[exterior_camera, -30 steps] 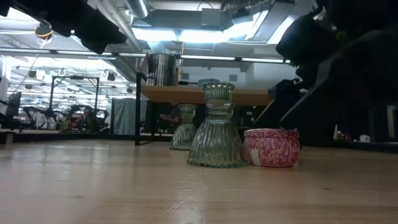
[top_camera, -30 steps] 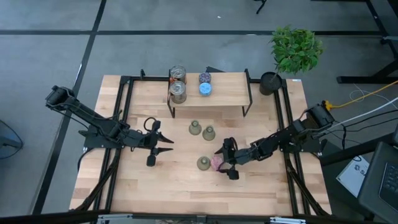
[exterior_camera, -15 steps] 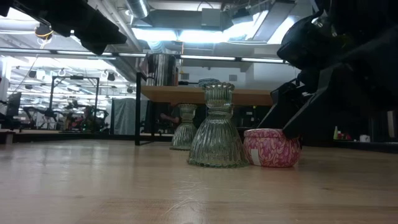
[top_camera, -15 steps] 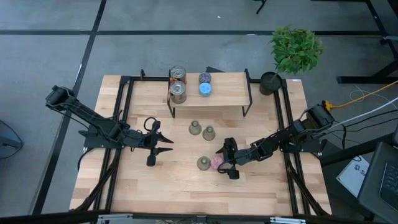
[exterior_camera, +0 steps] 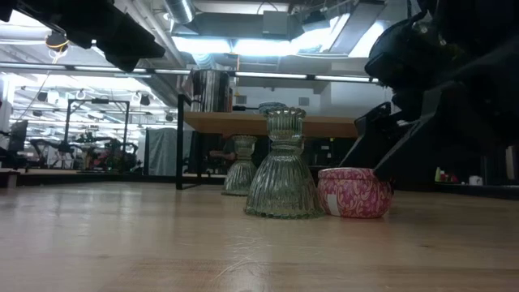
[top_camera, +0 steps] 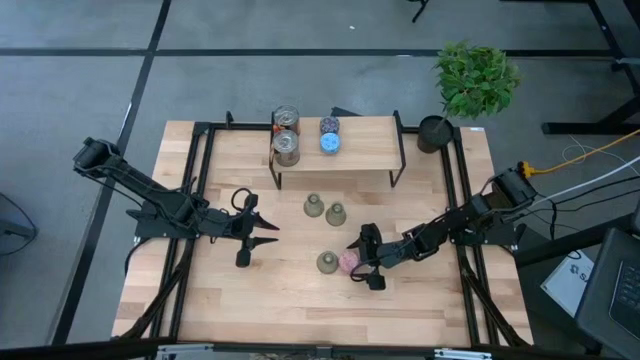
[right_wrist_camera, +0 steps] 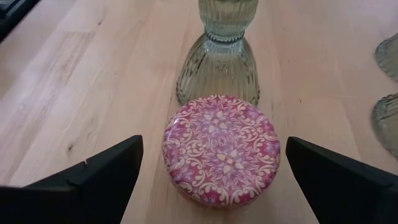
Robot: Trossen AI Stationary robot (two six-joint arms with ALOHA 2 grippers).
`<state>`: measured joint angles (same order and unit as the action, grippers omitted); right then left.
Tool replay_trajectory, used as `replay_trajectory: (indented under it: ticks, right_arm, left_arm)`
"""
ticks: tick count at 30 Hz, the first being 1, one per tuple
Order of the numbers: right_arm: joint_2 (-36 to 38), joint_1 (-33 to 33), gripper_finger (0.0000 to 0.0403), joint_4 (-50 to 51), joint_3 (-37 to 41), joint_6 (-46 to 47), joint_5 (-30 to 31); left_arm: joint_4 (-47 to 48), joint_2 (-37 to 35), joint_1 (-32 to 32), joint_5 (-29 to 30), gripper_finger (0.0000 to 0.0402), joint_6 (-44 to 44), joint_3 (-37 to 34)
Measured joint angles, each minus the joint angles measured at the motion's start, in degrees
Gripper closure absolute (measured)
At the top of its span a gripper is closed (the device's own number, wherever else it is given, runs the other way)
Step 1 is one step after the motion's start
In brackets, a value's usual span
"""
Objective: Pick & Place candle stick holders
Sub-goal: Put the pink scented candle on the shelf aligned with the other scented candles
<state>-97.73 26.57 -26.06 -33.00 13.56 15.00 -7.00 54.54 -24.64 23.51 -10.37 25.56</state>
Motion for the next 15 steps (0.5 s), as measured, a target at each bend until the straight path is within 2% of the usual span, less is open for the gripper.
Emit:
replay_trajectory:
  ticks: [4,7,15]
  right_arm:
    - [-3.5,0.0,0.0005,0.3,-2.4,0.6,0.0]
    - [-5.4,0.0,0.0005,5.6,-5.9,0.0,-1.3]
    - [-5.6,0.0,0.0005,10.9,-10.8,-1.2,-1.5]
  left_arm:
    - [0.2,0.0,0.0,0.0,0.0274,0.0,0.0]
    - [0.4,0.0,0.0,0.0,0.0274,0.0,0.0]
    - [0.8,0.0,0.0,0.0,0.0274,-0.4,0.0]
